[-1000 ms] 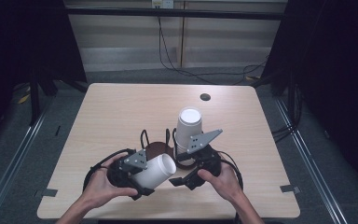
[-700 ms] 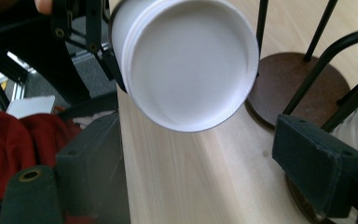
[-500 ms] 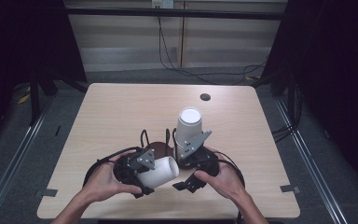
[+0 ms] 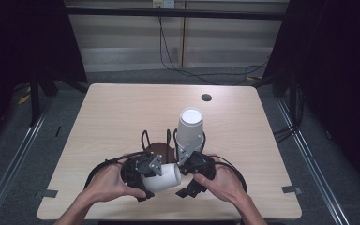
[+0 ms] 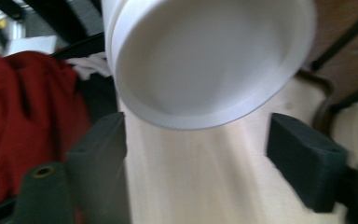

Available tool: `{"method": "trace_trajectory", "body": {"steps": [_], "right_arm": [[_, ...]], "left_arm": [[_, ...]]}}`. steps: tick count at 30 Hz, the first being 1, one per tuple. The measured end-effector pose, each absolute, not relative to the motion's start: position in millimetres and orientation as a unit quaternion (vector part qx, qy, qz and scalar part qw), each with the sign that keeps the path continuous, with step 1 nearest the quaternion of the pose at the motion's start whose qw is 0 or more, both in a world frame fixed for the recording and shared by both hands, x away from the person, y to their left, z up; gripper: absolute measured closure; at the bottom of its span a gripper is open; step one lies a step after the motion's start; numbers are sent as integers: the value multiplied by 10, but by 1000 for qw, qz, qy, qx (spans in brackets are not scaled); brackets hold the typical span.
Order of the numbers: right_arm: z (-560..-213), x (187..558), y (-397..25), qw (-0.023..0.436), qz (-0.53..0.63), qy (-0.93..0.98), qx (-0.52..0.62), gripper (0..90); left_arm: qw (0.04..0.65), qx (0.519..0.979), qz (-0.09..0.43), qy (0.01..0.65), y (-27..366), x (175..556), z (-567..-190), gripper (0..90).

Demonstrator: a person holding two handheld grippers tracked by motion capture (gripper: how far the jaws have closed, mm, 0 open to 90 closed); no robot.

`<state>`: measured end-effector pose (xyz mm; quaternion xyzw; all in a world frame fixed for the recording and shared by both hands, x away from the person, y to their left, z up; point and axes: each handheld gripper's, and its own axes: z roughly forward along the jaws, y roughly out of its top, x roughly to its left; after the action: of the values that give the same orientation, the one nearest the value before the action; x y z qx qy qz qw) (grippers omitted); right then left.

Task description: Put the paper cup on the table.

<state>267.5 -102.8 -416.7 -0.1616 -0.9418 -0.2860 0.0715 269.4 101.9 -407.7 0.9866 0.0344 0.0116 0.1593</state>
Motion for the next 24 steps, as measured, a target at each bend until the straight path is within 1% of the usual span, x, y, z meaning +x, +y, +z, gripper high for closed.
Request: {"method": "trace_trajectory", "body": {"steps": [2,4,8,11,14,24], "right_arm": [[-4174,2656,-981,65,-277,-945,-159,183],[-4179,2663,-964,63,-273,-947,-154,183],[-4222,2691,-915,88,-269,-946,-157,181],[-4218,2695,-907,87,-272,-944,-163,148],[-4212,2691,-903,95,-287,-940,-157,173],[-4226,2676,-854,109,-283,-941,-147,188]], "left_arm": [[155,987,13,35,1027,2678,-4076,189],[152,988,15,30,1028,2677,-4079,189],[143,989,8,23,1003,2642,-4125,189],[149,989,5,18,978,2626,-4151,189],[143,990,0,13,942,2615,-4196,188],[152,988,-16,7,890,2583,-4225,185]]}}
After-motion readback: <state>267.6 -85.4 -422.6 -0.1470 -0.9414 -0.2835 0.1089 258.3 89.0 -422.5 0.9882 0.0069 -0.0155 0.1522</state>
